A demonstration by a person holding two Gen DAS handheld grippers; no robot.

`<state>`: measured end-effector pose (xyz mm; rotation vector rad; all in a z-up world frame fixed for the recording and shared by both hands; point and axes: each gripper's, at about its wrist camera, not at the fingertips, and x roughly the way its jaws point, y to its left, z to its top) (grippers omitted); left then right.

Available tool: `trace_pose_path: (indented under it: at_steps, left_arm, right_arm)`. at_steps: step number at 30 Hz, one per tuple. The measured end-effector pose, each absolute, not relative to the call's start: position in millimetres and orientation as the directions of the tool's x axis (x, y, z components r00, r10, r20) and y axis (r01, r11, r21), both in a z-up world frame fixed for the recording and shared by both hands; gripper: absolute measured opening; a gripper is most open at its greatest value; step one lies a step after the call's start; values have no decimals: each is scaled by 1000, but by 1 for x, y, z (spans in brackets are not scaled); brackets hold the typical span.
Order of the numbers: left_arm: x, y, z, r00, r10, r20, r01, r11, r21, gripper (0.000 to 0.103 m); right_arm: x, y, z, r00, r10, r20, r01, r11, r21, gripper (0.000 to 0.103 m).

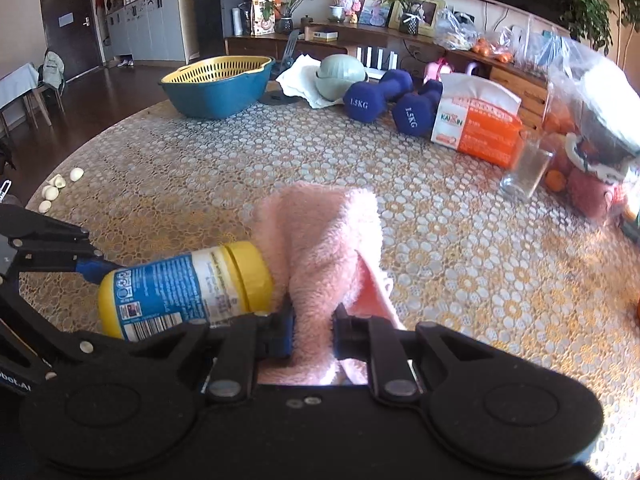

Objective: Clean container
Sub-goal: 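Drape the towel over the jar and rub with the right tool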

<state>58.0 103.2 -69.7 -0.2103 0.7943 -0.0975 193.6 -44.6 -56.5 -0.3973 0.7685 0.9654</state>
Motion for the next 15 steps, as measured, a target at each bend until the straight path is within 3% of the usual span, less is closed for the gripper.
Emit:
trace_pose_path:
  at_steps: [9, 15]
  left_arm:
    - [59, 101, -67, 706, -152, -692, 9, 978, -206, 62]
    - [60, 99, -66, 706, -143, -694, 12, 982, -190, 62]
  right_arm:
    - [173, -60, -14, 388, 639, -664, -857, 515, -5, 16]
    - [137, -60, 16, 310, 714, -628, -919, 394, -6, 16]
